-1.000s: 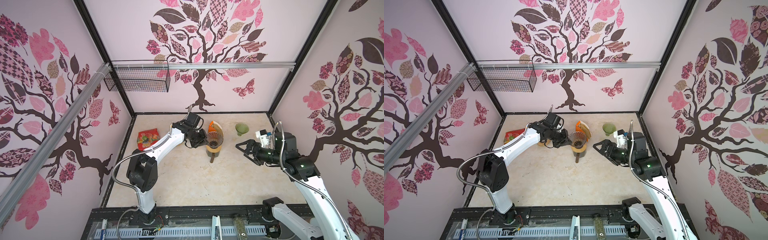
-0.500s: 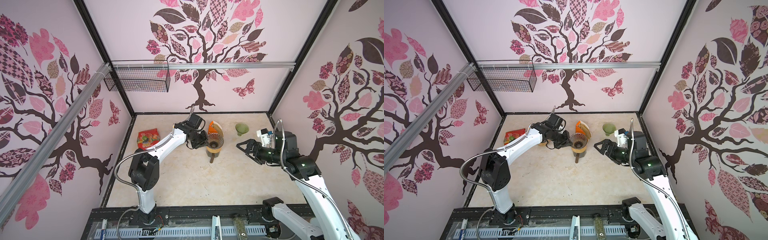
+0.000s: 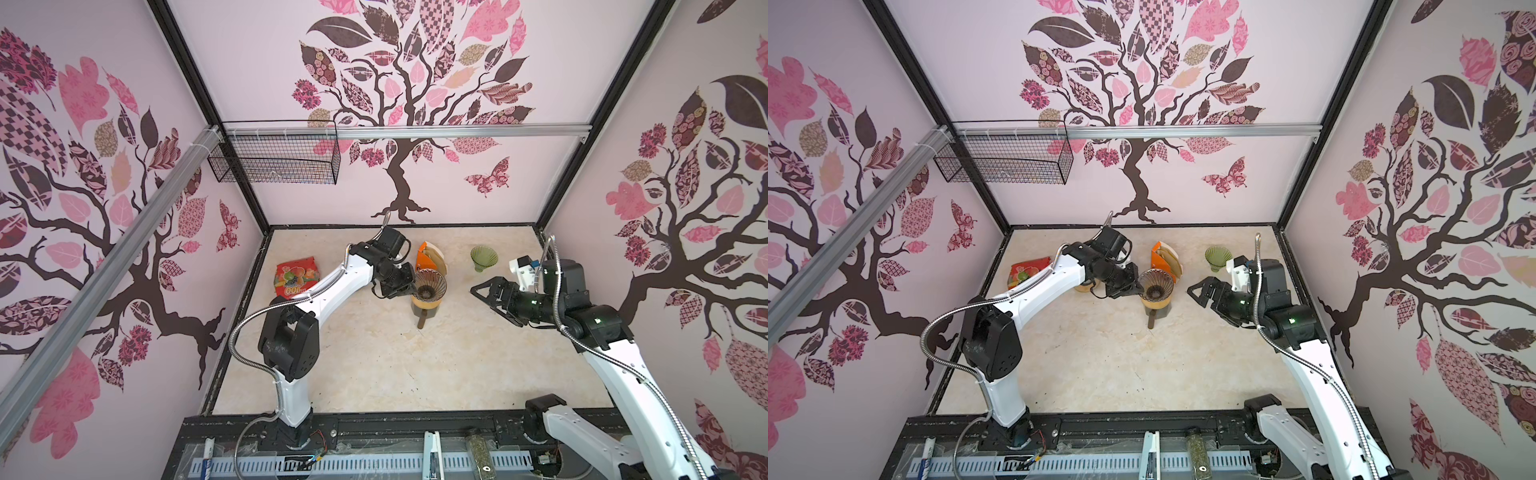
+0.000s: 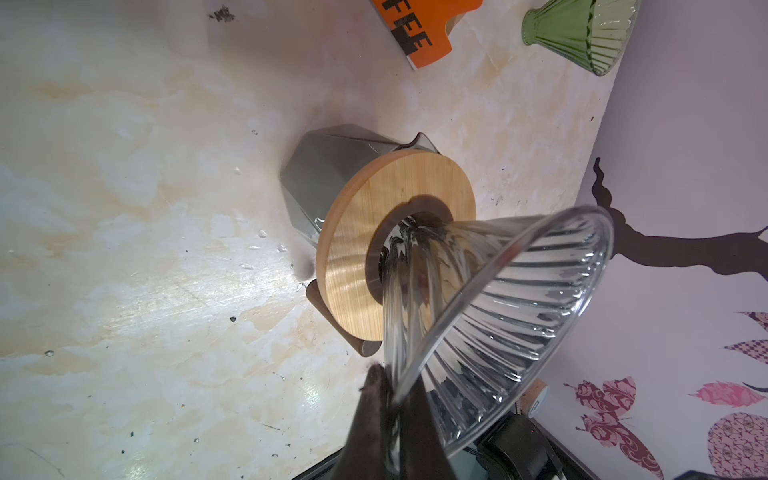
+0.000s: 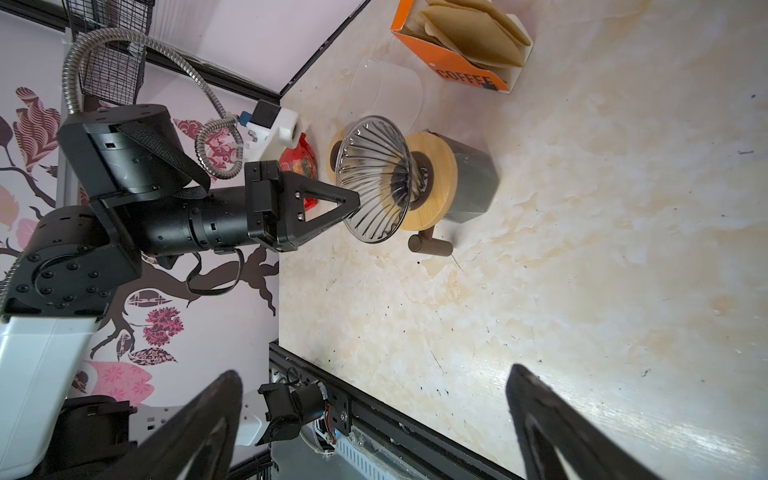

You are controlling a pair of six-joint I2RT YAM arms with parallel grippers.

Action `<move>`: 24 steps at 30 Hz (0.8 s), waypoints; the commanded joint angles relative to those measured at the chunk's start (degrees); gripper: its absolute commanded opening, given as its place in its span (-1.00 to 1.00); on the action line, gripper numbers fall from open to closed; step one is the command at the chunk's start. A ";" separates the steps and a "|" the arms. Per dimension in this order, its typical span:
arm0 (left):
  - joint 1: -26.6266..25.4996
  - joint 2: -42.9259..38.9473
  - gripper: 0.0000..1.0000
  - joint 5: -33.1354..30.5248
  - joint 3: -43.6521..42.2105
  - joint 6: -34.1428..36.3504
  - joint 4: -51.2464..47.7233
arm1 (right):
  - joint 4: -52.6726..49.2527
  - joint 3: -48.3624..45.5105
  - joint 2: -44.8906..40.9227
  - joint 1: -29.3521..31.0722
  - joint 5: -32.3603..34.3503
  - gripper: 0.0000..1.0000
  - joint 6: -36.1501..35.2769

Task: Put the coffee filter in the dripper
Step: 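Lower the dripper into the wooden ring while the right gripper moves toward it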

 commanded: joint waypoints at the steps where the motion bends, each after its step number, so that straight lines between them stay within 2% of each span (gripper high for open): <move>1: 0.28 0.49 -1.00 -2.20 1.20 2.44 -8.65 | 0.24 1.37 0.38 -0.12 0.52 1.00 -1.50; 7: 0.71 -1.20 -1.00 -0.73 0.02 4.34 -11.44 | -0.06 1.81 1.34 0.55 2.02 1.00 -2.84; 12: 1.06 -4.13 -1.00 1.61 -3.60 4.15 -11.45 | -0.59 3.53 4.02 4.93 6.57 1.00 -4.84; 17: 1.77 -7.73 -1.00 2.65 -7.94 3.82 -11.22 | 2.27 3.41 6.79 6.48 6.23 1.00 -5.30; 24: 3.60 -12.71 -1.00 4.67 -13.53 4.08 -10.44 | 4.83 5.65 14.17 16.43 11.02 0.97 -7.16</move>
